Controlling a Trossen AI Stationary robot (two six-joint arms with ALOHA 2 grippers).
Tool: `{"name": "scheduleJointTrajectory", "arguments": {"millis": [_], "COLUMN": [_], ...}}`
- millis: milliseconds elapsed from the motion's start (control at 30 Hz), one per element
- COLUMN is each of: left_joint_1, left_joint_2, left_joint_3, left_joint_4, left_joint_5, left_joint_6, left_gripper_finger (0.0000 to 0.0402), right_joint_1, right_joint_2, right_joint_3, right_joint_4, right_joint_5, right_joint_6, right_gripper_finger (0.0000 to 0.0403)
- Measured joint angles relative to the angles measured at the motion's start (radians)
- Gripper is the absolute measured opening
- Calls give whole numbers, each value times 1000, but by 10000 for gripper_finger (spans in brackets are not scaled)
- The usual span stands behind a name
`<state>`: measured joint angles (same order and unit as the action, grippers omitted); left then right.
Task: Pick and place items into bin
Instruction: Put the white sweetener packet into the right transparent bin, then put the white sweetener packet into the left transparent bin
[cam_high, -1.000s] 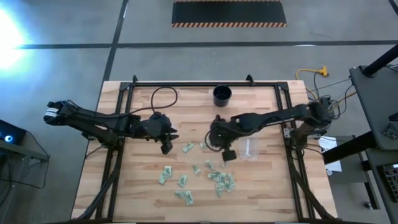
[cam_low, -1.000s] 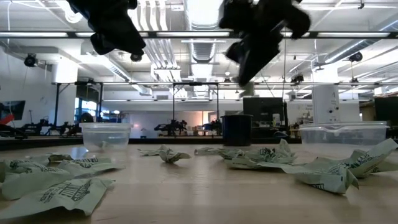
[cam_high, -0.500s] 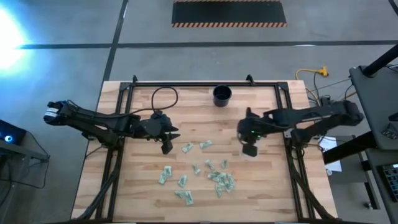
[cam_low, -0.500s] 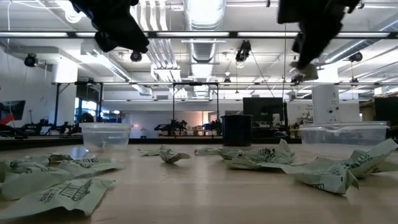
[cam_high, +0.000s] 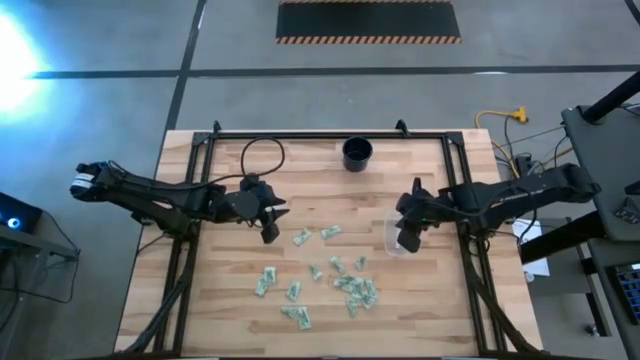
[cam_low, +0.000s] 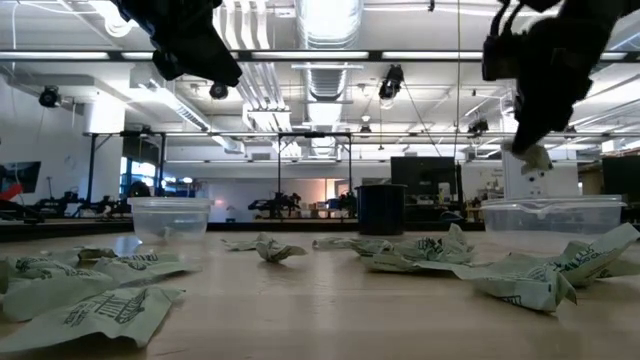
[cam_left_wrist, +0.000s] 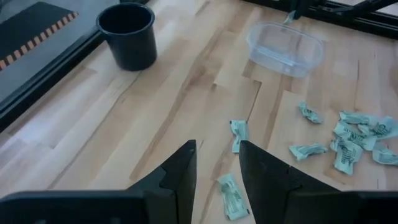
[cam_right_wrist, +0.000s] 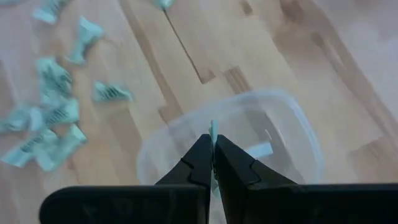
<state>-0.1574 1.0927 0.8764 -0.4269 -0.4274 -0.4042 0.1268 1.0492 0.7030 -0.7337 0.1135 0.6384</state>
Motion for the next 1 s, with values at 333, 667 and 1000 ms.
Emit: {"name": "scheduleJointTrajectory", "arguments": {"millis": [333, 667, 1000], "left_joint_1": [0, 0, -1], "left_joint_2": [0, 0, 201], "left_joint_3": [-1, -26, -8], "left_joint_4": [0, 0, -10], "left_joint_5": [1, 47, 234], "left_joint_6": [-6, 0, 56], "left_gripper_finger": [105, 105, 105], "right_joint_1": [0, 0, 5], "right_joint_2": [4, 5, -21], "right_joint_3": [-66, -55, -30], "right_joint_4": [21, 22, 131], "right_joint_5": [-9, -10, -18], "right_joint_6": [39, 13, -111], "right_gripper_finger": [50, 120, 116]}}
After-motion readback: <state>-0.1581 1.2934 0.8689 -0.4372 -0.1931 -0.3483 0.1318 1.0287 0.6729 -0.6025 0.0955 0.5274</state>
